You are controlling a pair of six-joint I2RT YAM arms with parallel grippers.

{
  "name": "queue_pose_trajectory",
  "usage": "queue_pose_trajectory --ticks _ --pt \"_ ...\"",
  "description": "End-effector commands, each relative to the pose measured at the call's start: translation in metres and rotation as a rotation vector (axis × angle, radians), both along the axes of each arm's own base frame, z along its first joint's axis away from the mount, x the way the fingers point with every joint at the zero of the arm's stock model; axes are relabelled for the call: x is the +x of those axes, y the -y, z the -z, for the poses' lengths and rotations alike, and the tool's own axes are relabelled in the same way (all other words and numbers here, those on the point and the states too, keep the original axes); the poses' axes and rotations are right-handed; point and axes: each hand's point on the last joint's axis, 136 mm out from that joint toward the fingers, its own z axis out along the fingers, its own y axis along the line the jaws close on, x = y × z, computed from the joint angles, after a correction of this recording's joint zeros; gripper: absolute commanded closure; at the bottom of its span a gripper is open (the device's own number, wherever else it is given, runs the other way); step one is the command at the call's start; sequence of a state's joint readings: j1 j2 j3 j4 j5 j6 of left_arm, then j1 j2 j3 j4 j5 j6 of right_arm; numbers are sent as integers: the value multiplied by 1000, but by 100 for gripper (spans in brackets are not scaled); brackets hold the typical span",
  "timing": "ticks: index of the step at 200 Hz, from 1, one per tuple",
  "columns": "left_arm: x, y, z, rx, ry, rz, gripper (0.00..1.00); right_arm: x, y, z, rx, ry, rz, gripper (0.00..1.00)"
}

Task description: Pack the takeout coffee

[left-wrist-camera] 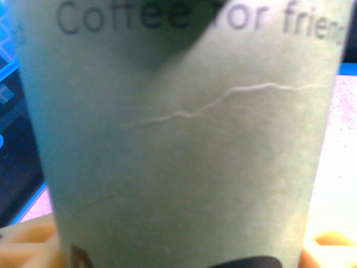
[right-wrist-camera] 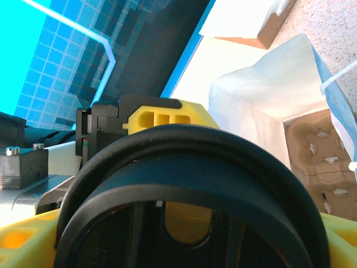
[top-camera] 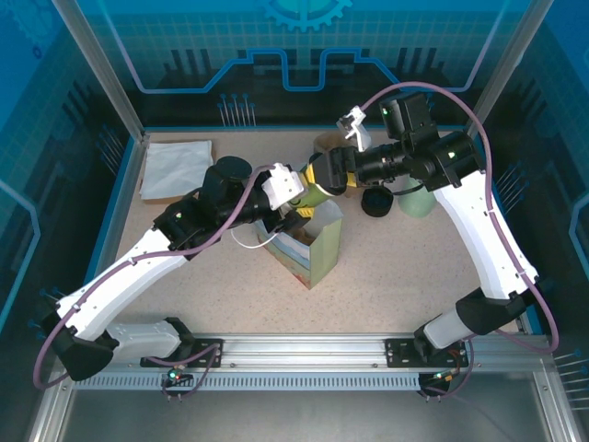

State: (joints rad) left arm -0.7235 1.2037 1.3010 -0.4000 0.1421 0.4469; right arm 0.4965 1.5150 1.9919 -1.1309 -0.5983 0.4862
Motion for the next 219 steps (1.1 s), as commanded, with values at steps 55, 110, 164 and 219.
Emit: queue_pose_trajectory --ticks 55,110,164,219 --pt "-27 -48 -11 -67 -86 -79 1 -1 5 -10 -55 127 7 17" --pt "-23 -129 -16 -313 -357 -368 1 -7 -8 3 -199 258 -86 17" --pt "14 -156 18 -454 -729 -580 2 -11 -18 23 -364 338 -192 17" --pt "44 -147 44 -448 -829 -582 11 -9 -25 48 -470 332 -250 17"
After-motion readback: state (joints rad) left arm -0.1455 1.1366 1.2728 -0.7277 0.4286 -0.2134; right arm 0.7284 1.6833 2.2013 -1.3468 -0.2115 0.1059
